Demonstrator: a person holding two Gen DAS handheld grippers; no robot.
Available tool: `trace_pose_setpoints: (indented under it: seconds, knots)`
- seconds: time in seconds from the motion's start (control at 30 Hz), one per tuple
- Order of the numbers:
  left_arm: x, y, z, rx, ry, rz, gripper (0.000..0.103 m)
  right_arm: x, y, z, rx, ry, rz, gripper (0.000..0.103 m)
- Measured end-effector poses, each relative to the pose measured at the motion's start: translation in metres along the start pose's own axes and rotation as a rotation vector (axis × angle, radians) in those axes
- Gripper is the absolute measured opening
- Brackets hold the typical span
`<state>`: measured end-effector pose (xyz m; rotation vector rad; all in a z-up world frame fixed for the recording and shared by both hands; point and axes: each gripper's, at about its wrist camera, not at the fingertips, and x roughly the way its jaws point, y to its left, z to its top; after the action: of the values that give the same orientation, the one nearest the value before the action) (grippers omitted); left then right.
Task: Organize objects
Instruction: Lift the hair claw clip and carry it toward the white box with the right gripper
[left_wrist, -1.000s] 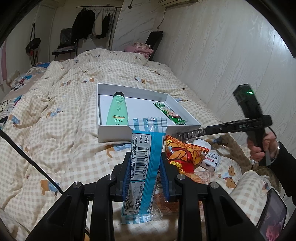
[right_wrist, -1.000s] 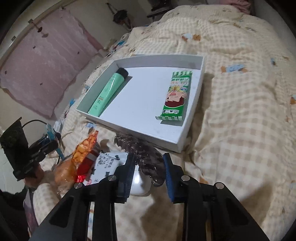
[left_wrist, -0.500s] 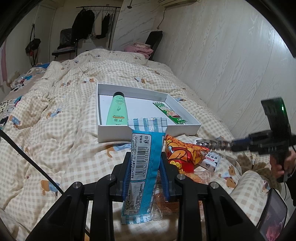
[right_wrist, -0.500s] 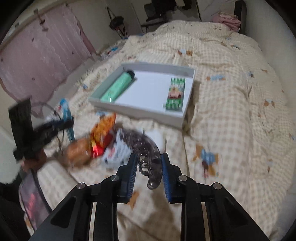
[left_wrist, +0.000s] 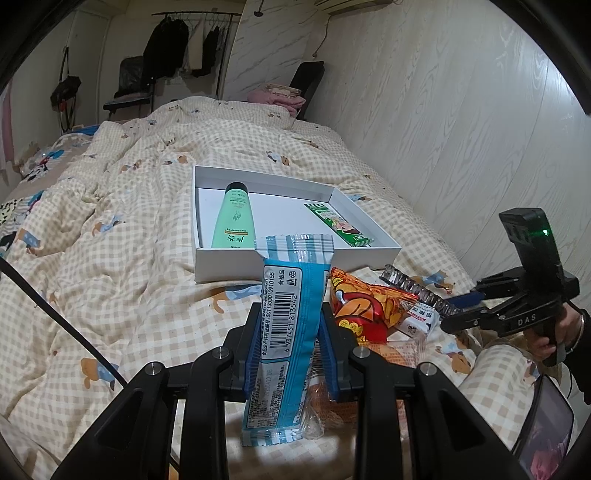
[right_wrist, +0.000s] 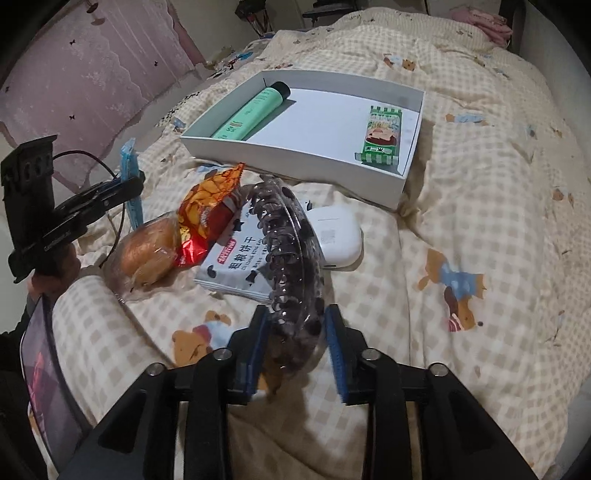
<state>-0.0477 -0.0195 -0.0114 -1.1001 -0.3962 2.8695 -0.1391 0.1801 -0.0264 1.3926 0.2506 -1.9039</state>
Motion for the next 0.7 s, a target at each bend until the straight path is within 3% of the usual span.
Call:
trace_pose_setpoints:
  seconds: [0.17,0.27,0.37,0.7]
  knots:
    - [0.0,0.0,0.0,0.0,0.001,-0.001,0.031,0.002,-0.003,0.007,0.008,-0.007,0.017,0.05]
    - [0.0,0.0,0.0,-0.001,0.001,0.0,0.031,0.004,-0.003,0.009,0.025,0.007,0.051,0.031]
    - [0.001,0.0,0.0,-0.001,0.001,0.0,0.031,0.0,-0.003,0.009,0.025,-0.004,0.038,0.031]
    - [0.0,0.0,-0.001,0.002,0.001,0.004,0.031,-0.035,-0.009,0.005,0.115,-0.098,0.156,0.031]
